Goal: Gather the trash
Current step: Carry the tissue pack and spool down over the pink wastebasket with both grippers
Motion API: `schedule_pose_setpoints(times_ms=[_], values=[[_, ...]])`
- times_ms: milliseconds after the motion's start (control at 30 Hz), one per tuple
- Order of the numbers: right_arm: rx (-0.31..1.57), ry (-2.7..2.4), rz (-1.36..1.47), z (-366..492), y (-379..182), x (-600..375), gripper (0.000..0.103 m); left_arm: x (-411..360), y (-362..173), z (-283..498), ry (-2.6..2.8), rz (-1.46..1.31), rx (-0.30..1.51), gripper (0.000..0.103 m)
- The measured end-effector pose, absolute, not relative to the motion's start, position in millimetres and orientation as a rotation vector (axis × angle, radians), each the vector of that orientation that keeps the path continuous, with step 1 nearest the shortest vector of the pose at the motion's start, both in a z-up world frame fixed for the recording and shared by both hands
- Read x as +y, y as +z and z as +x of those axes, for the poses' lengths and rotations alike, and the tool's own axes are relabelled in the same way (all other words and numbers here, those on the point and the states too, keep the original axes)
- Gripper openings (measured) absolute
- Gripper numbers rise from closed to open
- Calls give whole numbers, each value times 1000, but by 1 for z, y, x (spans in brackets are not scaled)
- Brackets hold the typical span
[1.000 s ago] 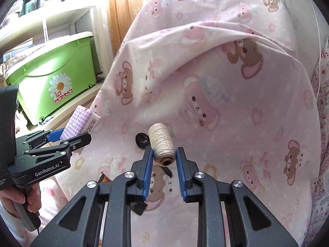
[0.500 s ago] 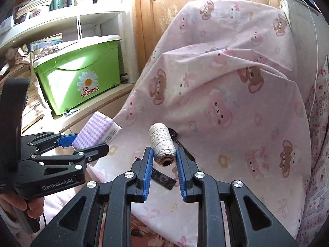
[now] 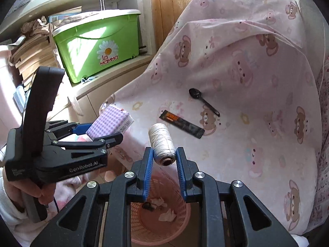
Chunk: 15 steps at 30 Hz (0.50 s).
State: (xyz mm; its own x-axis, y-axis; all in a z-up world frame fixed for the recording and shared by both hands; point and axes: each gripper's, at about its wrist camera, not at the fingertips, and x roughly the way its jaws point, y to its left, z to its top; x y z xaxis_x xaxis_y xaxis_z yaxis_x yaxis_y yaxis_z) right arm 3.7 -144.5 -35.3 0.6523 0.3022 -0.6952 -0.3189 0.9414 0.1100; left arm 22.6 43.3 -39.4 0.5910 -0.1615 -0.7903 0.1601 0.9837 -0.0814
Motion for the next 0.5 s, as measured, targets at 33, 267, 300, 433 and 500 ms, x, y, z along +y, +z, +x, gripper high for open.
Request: schedule_pose_setpoints(times_ms=[33,267,300,433,500], values=[[804,362,-7,4,-40,-146,24,46,-41,24,-180,-6,927,52],[912,411,2,8,-64,-142,24,52,-65,29,-162,-46,1039,52],[911,408,-18,7,-66,-139,24,51,-70,31,-167,-54,1064,51],[948,413,-97,6,-77,-125,24,46,-82,30,-177,-32,1114,51],[982,424,-109,6,-84,-120,24,45,-84,30,-185,-30,1123,51]])
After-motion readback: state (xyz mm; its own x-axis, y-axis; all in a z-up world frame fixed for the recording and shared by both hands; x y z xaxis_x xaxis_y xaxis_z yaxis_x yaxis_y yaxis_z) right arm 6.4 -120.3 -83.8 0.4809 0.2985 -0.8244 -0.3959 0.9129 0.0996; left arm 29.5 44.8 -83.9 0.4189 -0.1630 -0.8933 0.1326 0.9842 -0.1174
